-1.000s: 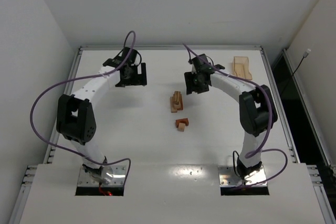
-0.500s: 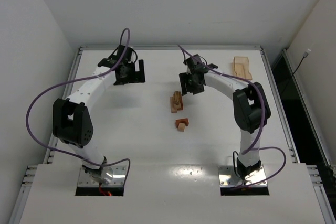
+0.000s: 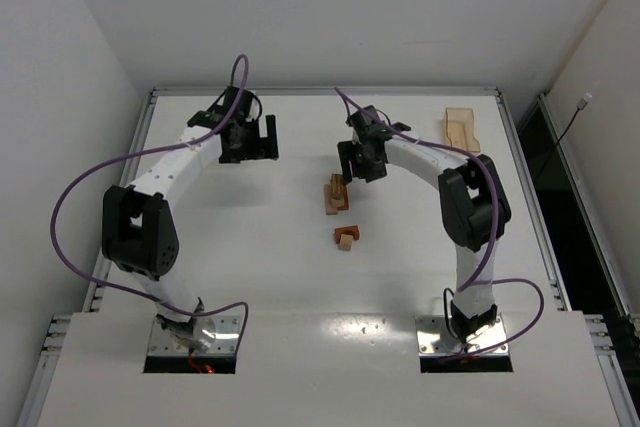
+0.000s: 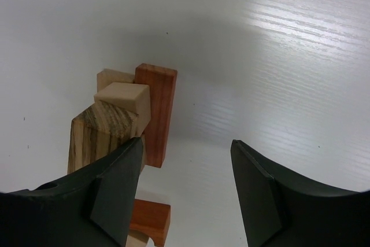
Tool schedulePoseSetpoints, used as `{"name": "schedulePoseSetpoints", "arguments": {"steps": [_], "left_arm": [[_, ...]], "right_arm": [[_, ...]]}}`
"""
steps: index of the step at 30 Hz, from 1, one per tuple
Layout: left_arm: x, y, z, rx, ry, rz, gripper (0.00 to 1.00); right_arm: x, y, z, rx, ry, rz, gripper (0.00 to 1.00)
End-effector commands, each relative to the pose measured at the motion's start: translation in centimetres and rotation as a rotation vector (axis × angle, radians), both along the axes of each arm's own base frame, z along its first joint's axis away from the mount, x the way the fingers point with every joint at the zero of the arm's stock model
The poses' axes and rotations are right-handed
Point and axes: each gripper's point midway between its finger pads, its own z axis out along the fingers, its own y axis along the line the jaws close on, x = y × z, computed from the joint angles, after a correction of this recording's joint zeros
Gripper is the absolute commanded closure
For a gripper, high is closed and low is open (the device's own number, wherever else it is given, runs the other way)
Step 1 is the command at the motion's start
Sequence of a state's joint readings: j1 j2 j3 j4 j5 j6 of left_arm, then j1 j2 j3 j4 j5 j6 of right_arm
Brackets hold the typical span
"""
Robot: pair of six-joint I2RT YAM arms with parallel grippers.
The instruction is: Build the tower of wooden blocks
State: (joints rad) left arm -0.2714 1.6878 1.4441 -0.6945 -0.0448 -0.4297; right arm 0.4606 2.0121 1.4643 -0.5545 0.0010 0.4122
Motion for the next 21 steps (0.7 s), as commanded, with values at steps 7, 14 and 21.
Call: {"name": "schedulePoseSetpoints", "arguments": {"steps": [7, 14, 21], "left_arm": [[1.1, 0.0, 0.8, -0.031, -0.026, 0.003, 0.02], [1.1, -0.1, 0.8, -0.036, -0.025, 0.01, 0.02], [0.1, -0.7, -0.1, -0.076, -0.001, -0.011, 0.15]], "right_arm": [[1.7, 1.3, 1.9, 0.029, -0.06, -0.007, 0.36], [1.3, 0.7, 1.5, 0.008, -0.055, -0.026, 0.4], [0.1, -2.9, 3.5, -0.041, -0.103, -0.093, 0.76]]}}
